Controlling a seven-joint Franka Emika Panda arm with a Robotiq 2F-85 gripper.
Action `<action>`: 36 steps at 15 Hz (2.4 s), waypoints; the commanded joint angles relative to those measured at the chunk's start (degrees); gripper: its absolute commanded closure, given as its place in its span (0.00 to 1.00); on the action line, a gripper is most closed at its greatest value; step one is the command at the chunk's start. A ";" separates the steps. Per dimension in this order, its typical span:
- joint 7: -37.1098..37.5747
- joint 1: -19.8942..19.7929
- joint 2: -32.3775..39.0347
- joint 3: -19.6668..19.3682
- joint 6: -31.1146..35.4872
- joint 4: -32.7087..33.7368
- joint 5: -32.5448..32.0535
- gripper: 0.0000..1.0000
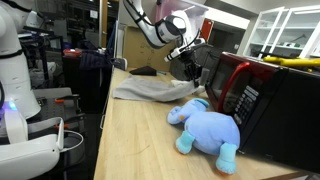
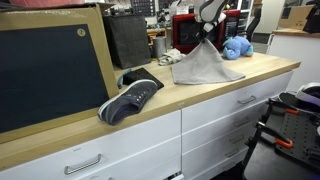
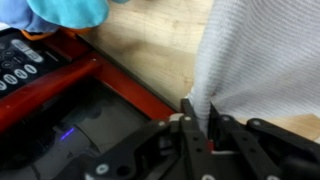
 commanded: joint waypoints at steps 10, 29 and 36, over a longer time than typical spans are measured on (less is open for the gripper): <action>-9.08 -1.74 -14.33 9.16 -12.16 -8.18 18.19 0.00; -20.26 -3.25 -30.76 11.55 -24.20 -39.90 24.19 0.86; -19.67 -2.02 -28.94 14.12 -10.78 -44.26 24.23 1.00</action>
